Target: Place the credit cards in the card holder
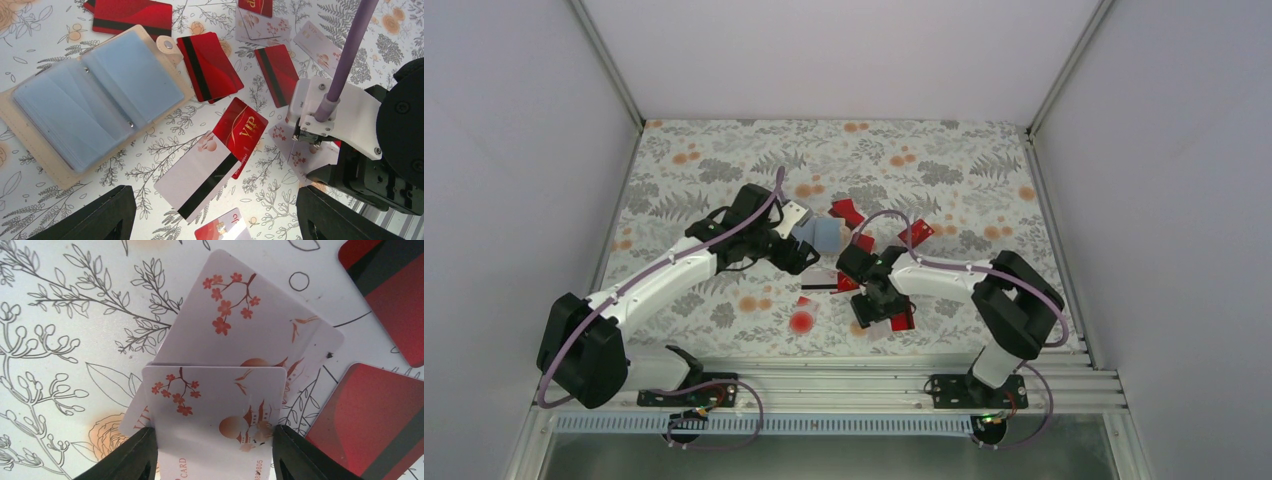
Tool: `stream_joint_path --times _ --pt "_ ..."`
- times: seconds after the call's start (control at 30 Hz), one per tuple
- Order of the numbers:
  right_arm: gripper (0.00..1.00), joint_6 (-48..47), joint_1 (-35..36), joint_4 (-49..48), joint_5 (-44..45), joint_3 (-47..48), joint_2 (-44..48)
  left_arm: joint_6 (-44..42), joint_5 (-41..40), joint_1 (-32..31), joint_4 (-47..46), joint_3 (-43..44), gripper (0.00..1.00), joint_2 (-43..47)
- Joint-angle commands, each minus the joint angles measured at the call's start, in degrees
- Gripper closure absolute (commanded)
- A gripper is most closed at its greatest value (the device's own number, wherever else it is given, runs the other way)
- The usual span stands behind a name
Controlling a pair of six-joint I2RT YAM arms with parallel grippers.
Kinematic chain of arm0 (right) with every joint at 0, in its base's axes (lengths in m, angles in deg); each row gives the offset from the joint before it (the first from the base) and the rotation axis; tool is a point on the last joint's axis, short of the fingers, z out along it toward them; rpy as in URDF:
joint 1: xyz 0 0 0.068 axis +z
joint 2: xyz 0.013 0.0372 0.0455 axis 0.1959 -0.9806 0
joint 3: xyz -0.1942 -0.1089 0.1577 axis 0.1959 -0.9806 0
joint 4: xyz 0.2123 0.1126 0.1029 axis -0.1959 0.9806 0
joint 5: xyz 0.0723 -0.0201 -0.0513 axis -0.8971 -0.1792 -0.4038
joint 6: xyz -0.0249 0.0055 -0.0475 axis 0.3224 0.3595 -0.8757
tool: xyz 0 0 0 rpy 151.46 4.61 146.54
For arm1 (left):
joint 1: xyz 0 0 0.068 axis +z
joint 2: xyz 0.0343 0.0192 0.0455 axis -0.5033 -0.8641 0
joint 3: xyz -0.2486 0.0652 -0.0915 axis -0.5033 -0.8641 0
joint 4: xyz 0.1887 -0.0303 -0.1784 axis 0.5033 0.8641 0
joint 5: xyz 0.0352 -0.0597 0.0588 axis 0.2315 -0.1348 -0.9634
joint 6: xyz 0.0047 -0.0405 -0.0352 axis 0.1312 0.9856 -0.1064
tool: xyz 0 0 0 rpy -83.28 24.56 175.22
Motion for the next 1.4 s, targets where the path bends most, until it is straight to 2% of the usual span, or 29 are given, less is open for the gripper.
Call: stream_joint_path --times 0.0,0.2,0.37,0.53,0.7,0.87,1.07,1.37 --pt "0.46 -0.7 0.1 -3.7 -3.0 -5.0 -4.4 0.3 -0.3 -0.1 -0.1 -0.4 0.19 1.0" --pt "0.50 -0.3 1.1 -3.7 -3.8 -4.0 -5.3 0.2 -0.1 -0.1 -0.4 0.0 0.19 0.4" --pt "0.50 0.5 1.7 -3.5 -7.2 0.8 -4.0 0.3 0.4 -0.1 0.1 0.2 0.19 0.4" --pt "0.48 1.6 1.4 -5.4 -13.5 4.6 -2.3 -0.1 6.8 -0.1 3.4 -0.4 0.19 0.7" --pt "0.45 2.7 -0.5 -7.5 -17.1 2.3 0.1 1.7 11.9 -0.4 7.4 0.2 0.23 -0.8" --pt "0.39 4.9 -4.4 -9.1 -21.3 -3.9 7.0 5.9 14.9 -0.4 11.2 -1.1 0.25 -4.8" --pt "0.33 5.4 -8.1 -11.8 -28.1 -10.3 12.6 14.6 22.5 -1.2 5.2 -5.8 0.25 -5.1" --pt "0.33 1.9 -13.8 -15.3 -35.7 -13.5 14.7 27.4 13.9 -6.5 4.5 -5.2 0.30 -7.8"
